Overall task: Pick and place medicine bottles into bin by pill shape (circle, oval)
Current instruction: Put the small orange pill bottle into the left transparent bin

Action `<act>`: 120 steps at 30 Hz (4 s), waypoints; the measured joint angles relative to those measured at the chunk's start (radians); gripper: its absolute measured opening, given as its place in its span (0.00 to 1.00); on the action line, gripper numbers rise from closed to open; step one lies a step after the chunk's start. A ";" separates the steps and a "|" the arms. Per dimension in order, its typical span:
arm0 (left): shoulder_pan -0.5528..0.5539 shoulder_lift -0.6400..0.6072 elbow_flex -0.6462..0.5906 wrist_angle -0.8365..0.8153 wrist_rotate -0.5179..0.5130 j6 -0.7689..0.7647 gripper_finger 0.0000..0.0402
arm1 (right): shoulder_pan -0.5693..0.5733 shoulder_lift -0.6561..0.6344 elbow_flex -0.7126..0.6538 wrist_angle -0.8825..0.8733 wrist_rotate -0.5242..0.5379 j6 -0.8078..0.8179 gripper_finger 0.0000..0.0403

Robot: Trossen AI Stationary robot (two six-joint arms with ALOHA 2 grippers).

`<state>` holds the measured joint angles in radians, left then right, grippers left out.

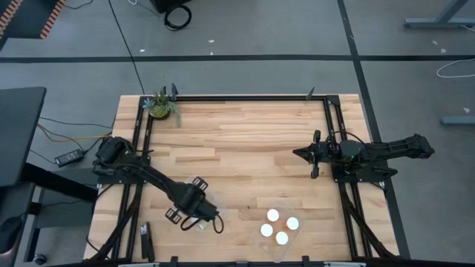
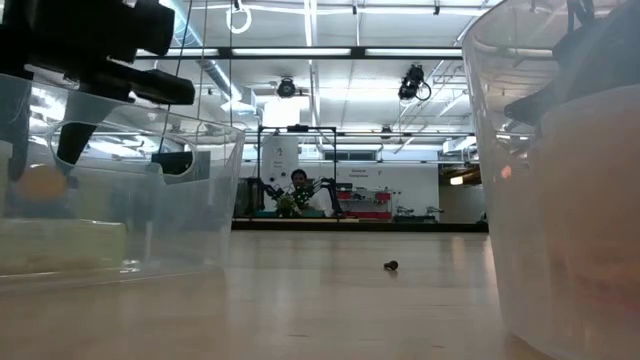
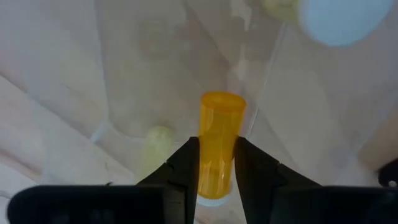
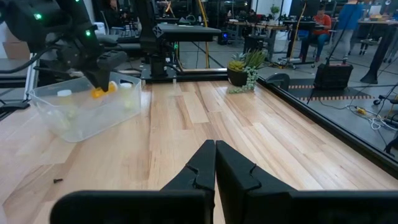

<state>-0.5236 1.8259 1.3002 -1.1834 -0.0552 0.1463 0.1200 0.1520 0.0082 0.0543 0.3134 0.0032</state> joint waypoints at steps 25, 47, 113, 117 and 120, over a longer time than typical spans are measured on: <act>0.161 0.000 0.167 -0.125 0.000 -0.068 0.23 | -0.001 0.000 0.000 0.138 -0.008 -0.126 0.05; 0.287 0.000 0.201 -0.149 0.000 -0.117 0.22 | -0.001 0.220 0.000 0.548 -0.191 -0.232 0.05; 0.501 -0.001 0.559 0.023 -0.030 -0.030 0.22 | -0.101 1.287 0.580 0.753 -0.257 -0.093 0.57; 0.501 -0.001 0.559 0.004 -0.030 -0.038 0.22 | -0.082 1.315 0.668 0.615 -0.270 -0.142 0.57; 0.501 -0.001 0.558 -0.006 -0.030 -0.052 0.21 | -0.069 1.315 0.706 0.520 -0.255 -0.170 0.57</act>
<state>-0.0223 1.8252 1.8586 -1.1889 -0.0854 0.0943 0.0514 1.4669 0.7141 0.5745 0.0588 -0.1666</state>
